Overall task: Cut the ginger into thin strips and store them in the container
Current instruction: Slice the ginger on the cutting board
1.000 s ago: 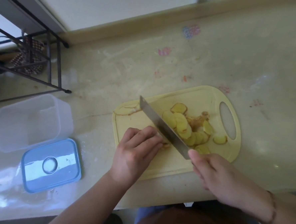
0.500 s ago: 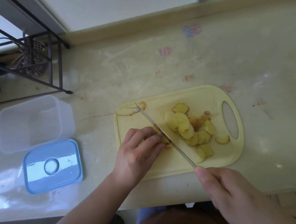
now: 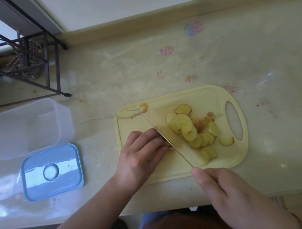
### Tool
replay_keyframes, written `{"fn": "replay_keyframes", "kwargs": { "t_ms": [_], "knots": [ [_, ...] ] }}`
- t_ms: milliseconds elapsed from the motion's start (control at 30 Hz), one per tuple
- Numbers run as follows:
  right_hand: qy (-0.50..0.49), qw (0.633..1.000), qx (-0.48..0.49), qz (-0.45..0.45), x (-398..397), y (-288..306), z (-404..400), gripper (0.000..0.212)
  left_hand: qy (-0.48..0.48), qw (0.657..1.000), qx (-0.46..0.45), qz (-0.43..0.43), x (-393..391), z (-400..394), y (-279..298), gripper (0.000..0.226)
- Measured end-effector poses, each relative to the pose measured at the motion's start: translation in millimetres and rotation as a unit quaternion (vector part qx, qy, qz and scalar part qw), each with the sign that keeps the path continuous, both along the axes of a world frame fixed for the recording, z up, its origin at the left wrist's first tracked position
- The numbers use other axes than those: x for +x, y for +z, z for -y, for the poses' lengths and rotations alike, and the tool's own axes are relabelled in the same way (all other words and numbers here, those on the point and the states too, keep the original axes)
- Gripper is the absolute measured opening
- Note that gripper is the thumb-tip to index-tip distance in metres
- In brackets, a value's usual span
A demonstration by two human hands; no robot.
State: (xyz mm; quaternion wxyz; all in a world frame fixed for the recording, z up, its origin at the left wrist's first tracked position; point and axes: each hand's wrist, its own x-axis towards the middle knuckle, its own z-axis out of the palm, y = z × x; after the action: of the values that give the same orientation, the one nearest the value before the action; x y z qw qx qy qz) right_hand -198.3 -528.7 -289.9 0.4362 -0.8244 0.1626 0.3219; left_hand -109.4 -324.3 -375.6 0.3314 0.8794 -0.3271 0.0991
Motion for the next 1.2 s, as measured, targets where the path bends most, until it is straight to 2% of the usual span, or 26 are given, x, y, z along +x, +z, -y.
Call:
{"fn": "replay_keyframes", "kwargs": {
  "t_ms": [100,233,400,567,733,800,933,1067,1200],
  "knots": [
    [-0.009,1.0,0.0,-0.003,0.3,0.3,-1.2,0.07,-0.005,1.0,0.002,0.001,0.6,-0.2,0.7,0.01],
    [-0.003,1.0,-0.01,-0.027,-4.2,1.7,2.1,0.085,-0.002,1.0,-0.002,-0.001,0.2,0.4,0.0,0.008],
    [-0.006,1.0,0.014,-0.014,12.2,-2.5,-6.0,0.065,0.002,1.0,-0.012,-0.003,0.9,1.3,-0.1,0.013],
    [-0.026,0.998,-0.001,-0.054,2.5,2.9,1.2,0.09,0.0,1.0,-0.007,-0.019,0.6,-0.7,-1.4,0.008],
    [0.0,1.0,0.031,-0.007,26.4,-6.9,-11.0,0.063,0.001,1.0,-0.011,-0.015,2.2,0.4,-0.7,0.008],
    [-0.014,0.999,0.02,-0.024,19.0,-2.7,-8.6,0.064,-0.002,1.0,-0.01,-0.02,2.4,-0.3,0.0,0.008],
    [-0.026,0.998,-0.02,-0.058,1.1,-1.7,-2.0,0.081,-0.001,1.0,-0.007,-0.021,0.9,-0.8,-1.7,0.008],
    [0.01,1.0,0.005,-0.003,22.9,-18.8,-13.8,0.064,0.0,1.0,-0.008,-0.014,1.0,-0.3,-3.5,0.007],
    [0.004,1.0,0.018,0.005,28.1,-23.7,-16.1,0.062,-0.008,1.0,-0.006,-0.009,3.6,-1.8,-4.2,0.007]
  ]
}}
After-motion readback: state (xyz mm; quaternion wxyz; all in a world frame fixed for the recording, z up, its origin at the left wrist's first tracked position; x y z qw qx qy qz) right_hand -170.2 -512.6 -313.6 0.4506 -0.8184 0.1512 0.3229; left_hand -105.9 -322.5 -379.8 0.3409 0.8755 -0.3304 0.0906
